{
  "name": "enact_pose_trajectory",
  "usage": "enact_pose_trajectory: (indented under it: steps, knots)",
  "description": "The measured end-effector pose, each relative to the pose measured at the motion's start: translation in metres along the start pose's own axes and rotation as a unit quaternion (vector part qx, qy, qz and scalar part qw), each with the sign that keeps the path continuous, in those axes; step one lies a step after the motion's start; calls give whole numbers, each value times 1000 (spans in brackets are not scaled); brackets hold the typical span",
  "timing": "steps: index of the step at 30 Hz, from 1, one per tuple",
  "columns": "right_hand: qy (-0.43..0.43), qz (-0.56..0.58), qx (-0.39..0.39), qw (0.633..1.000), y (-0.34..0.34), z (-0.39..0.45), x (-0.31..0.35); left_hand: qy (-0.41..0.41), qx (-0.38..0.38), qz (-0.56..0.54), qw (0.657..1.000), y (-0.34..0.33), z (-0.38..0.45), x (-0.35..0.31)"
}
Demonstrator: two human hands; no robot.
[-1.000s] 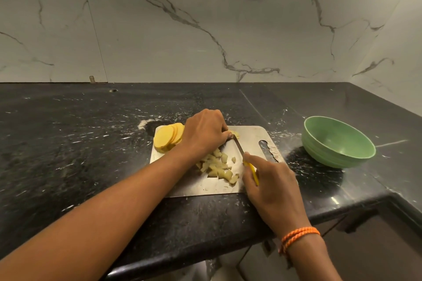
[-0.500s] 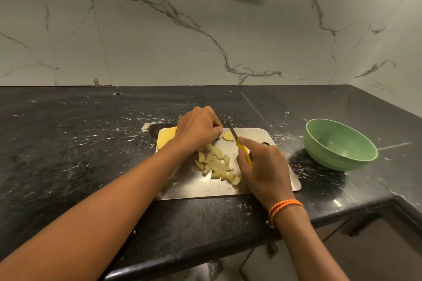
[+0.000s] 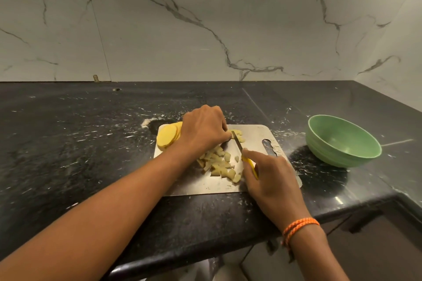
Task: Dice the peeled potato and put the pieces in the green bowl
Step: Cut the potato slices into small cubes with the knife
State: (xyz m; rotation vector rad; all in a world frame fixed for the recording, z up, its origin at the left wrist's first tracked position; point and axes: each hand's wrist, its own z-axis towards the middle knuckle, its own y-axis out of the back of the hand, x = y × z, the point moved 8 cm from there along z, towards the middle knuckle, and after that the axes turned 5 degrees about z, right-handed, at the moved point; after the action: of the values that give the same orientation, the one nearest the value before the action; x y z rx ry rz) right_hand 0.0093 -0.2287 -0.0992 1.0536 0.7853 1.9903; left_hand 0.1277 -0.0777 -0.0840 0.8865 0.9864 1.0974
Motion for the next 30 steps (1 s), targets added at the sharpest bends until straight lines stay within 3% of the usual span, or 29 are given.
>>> enact_pose_trajectory:
  steps: [5,11,16,30]
  knots:
    - [-12,22,-14,1000,18,-23,-1,4,-3,-5,1000,-1,0,1]
    - [19,-36,-77,996,21,-1,8,19,-17,-36,999,5,4,17]
    - [58,-73,-30,995,-6,25,11,24,-10,-46,999,2,6,21]
    - [43,-21,25,999,-4,10,-2,16,4,-30,999,-8,4,7]
